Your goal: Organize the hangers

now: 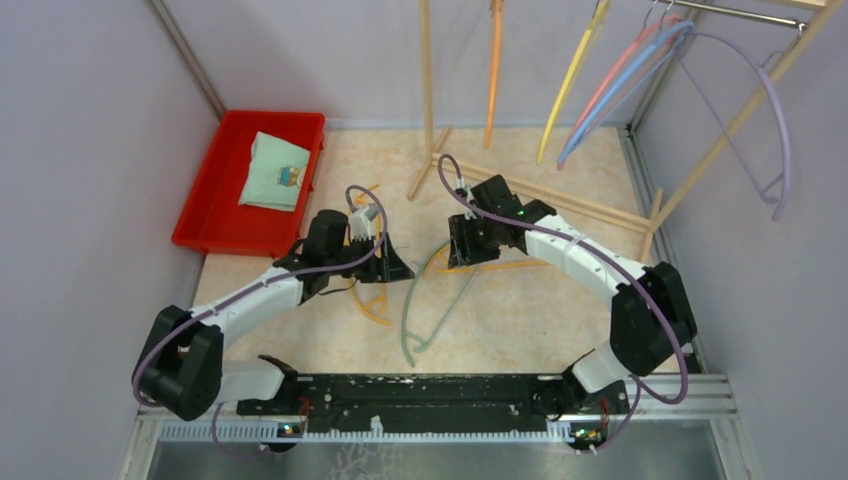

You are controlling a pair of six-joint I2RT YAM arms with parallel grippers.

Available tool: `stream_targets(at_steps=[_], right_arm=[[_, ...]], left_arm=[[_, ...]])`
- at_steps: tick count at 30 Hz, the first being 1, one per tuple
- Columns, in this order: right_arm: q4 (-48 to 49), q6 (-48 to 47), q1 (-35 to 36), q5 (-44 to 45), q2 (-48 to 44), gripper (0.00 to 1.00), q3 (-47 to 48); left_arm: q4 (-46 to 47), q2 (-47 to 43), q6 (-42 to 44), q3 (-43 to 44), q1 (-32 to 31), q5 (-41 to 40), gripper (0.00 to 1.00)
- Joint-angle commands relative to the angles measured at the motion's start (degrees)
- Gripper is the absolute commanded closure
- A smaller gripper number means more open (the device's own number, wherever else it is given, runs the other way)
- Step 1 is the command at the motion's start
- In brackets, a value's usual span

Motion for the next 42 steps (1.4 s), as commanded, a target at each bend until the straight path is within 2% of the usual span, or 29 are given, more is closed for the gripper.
stream_targets(at_steps=[1, 11, 16, 21, 25, 28, 29, 30, 31, 32, 42], right_arm=[[0.94, 3.75, 0.28, 4.53, 0.73, 0.51, -2.14], [8.86, 11.38, 0.28, 5.59, 2.25, 0.51, -13.28], [12.83, 13.23, 0.28, 5.03, 6.23, 0.51, -12.21], [12.51, 14.05, 0.3, 7.63, 9.2, 0.51, -9.18], [12.52, 14.02, 0.28, 8.84, 12.88, 0.59, -8.17], [13.05, 13.99, 0.28, 9.5, 14.23, 0.69, -7.6], [13.15, 14.02, 0.3, 9.88, 14.54, 0.7, -7.35], [13.51, 14.14, 0.28, 10.1, 14.75, 0.76, -7.26], [13.64, 14.13, 0.29, 10.12, 14.88, 0.91, -7.16], [13.37, 14.04, 0.28, 10.57, 14.85, 1.0, -6.79], [12.97, 14.55, 0.22, 12.42, 6.06, 1.0, -1.14]], left_arm=[[1.08, -0.24, -2.64, -3.22, -2.74, -3.48, 0.27], [2.16, -0.7, -4.77, -4.92, -3.67, -5.33, 0.28], [0.41, -0.25, -4.51, -2.4, -3.92, -5.54, 0.28], [-0.88, -0.82, -3.9, -1.76, -4.02, -5.91, 0.29], [-0.67, -2.04, -4.6, -3.22, -4.02, -6.56, 0.29], [-0.13, -2.88, -5.43, -4.59, -4.02, -7.06, 0.29], [-0.19, -3.2, -5.65, -4.81, -4.02, -7.16, 0.29], [-0.21, -3.41, -5.83, -5.0, -4.02, -7.12, 0.29], [-0.37, -3.78, -5.78, -5.18, -4.02, -7.26, 0.29], [-0.55, -4.1, -5.75, -5.35, -4.03, -7.52, 0.29], [3.29, -5.19, -7.2, -9.29, -4.02, -8.37, 0.29]])
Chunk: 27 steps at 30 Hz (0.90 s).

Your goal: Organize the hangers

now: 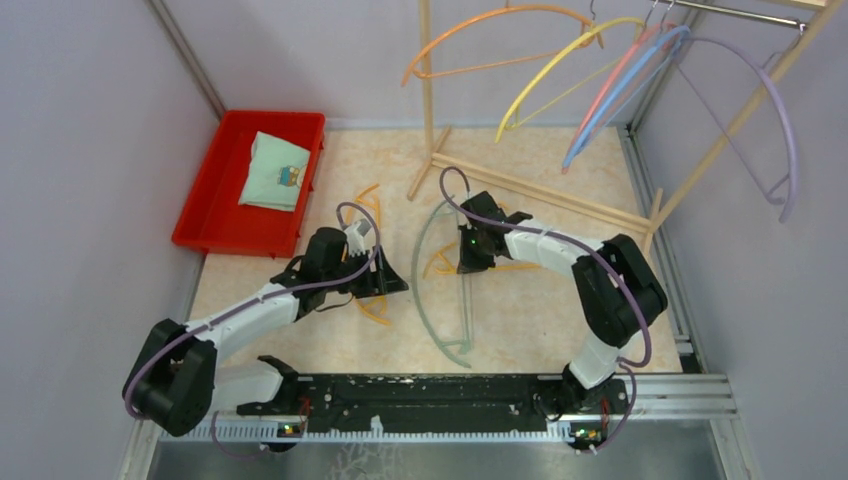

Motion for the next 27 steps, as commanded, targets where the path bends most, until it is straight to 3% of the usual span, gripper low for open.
stream_targets(at_steps=[1, 12, 27], right_arm=[[1.34, 0.14, 0.13, 2.16, -6.04, 1.0, 7.92], [-0.33, 0.81, -0.27, -3.45, -4.15, 1.0, 15.36], [-6.4, 0.6, -0.53, -9.83, -6.55, 1.0, 20.96]], left_arm=[[4.1, -0.5, -1.54, -2.2, -0.35, -0.36, 0.29], [11.4, 2.41, -3.29, -1.47, -0.44, -0.36, 0.27], [27.61, 20.11, -6.57, 2.95, -0.45, 2.44, 0.25]])
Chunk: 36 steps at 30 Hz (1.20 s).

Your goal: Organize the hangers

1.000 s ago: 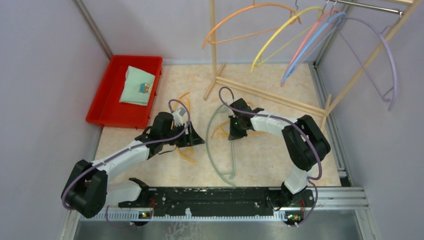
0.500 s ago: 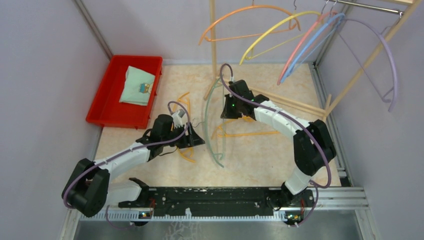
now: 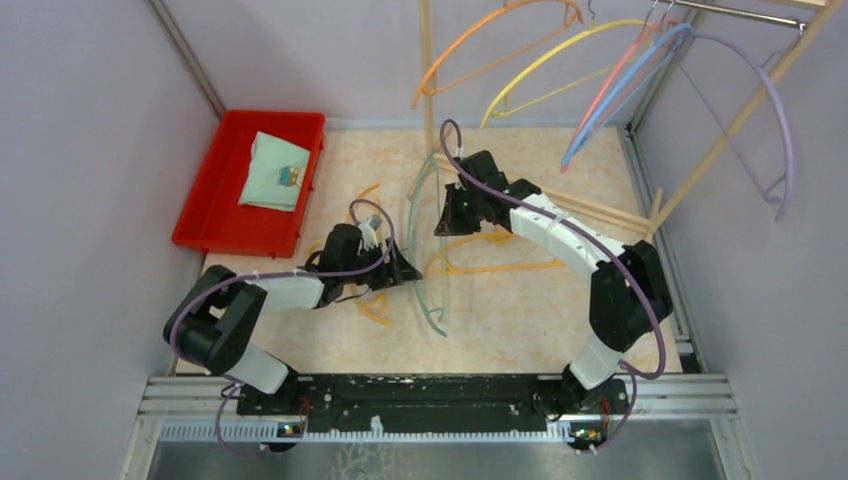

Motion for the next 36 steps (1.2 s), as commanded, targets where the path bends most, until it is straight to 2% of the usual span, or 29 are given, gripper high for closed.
stream_targets(at_steps=[1, 7, 12, 15, 19, 23, 27, 28, 30, 31, 33, 36], right_arm=[[-0.17, 0.11, -0.36, -4.06, -3.83, 1.0, 3.76], [-1.55, 0.31, -0.44, -6.26, -5.03, 1.0, 3.68], [-1.76, 0.67, -0.54, -7.41, -5.91, 1.0, 4.2], [-2.39, 0.55, -0.67, -7.62, -6.44, 1.0, 4.71], [-3.27, 0.06, -1.05, -7.34, -6.72, 1.0, 4.22], [-4.58, -1.69, -1.24, -5.39, -6.4, 1.0, 2.47], [-7.7, -5.04, -1.23, -2.4, -5.11, 1.0, 1.59], [-9.02, -6.19, -1.19, -0.98, -4.93, 0.93, 1.81], [-11.59, -8.91, -0.87, 2.87, -5.16, 0.64, 2.9], [-12.65, -10.14, -0.62, 4.95, -5.67, 0.57, 3.51], [-13.58, -12.21, -0.32, 7.64, -7.24, 0.5, 4.24], [-14.73, -14.43, 0.32, 9.87, -9.63, 0.46, 5.34]], left_arm=[[7.85, 3.63, -1.38, 4.57, -0.37, 2.33, 0.25], [10.07, 7.2, -2.32, 8.43, -0.38, 3.94, 0.25], [11.76, 9.88, -2.24, 10.46, -0.43, 6.01, 0.41], [12.3, 10.64, -2.12, 10.74, -0.37, 6.49, 0.58], [12.19, 10.23, -1.84, 10.56, -0.37, 5.82, 0.98], [8.9, 7.32, -0.65, 10.57, -0.37, 4.89, 1.0], [-2.65, -0.21, 3.55, 11.73, -0.37, -0.92, 1.0], [-6.27, -2.14, 4.46, 12.07, -0.37, -2.99, 1.0], [-13.18, -5.64, 7.97, 13.21, -0.38, -7.41, 1.0], [-16.26, -7.01, 9.35, 13.78, -0.37, -9.54, 1.0], [-21.08, -9.33, 11.42, 14.57, -0.35, -14.04, 1.0], [-26.46, -10.79, 12.86, 16.17, -0.28, -18.67, 1.0]])
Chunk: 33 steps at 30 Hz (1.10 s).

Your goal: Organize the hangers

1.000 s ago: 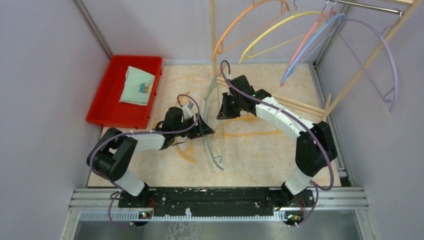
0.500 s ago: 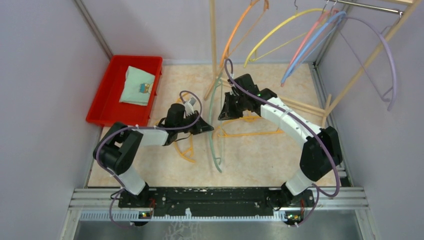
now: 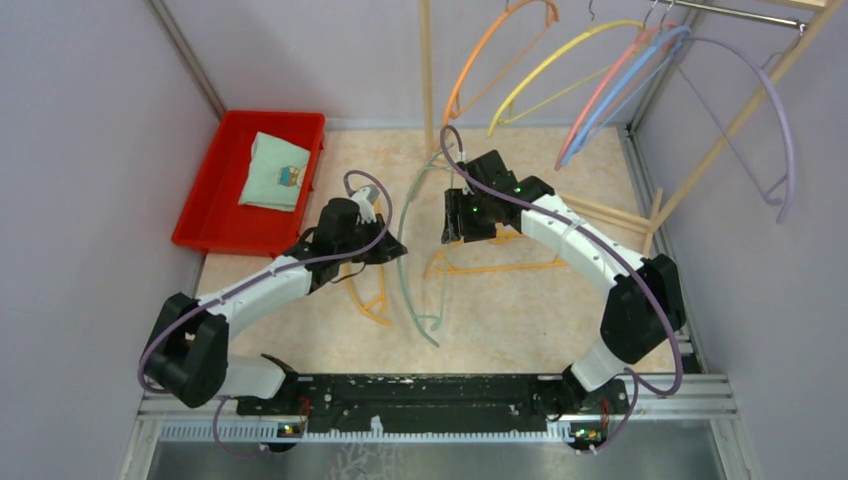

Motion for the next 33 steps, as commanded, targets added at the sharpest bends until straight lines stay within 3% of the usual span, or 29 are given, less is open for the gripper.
stream_targets(at_steps=[1, 8, 19, 26, 33], right_arm=[[-4.29, -6.51, 1.11, 8.15, -5.87, 0.46, 4.35], [-4.84, -7.7, 7.44, 8.55, -11.07, 0.45, 5.2], [1.38, -9.29, 13.39, 4.67, -13.53, 0.45, -3.56], [7.23, -12.67, 17.59, 2.16, -12.4, 0.46, -2.13], [11.03, -14.47, 18.92, 2.12, -12.23, 0.47, -1.05]], left_arm=[[-10.75, -2.86, 4.26, 4.15, 0.07, -9.81, 1.0], [-20.68, 0.51, 0.6, 9.09, 0.07, -17.67, 1.0], [-31.58, 4.81, -2.18, 17.62, 0.07, -25.05, 1.0], [-35.58, 8.88, -2.71, 28.65, 0.02, -22.58, 1.0], [-34.39, 12.43, -6.03, 35.53, -0.02, -12.18, 1.0]])
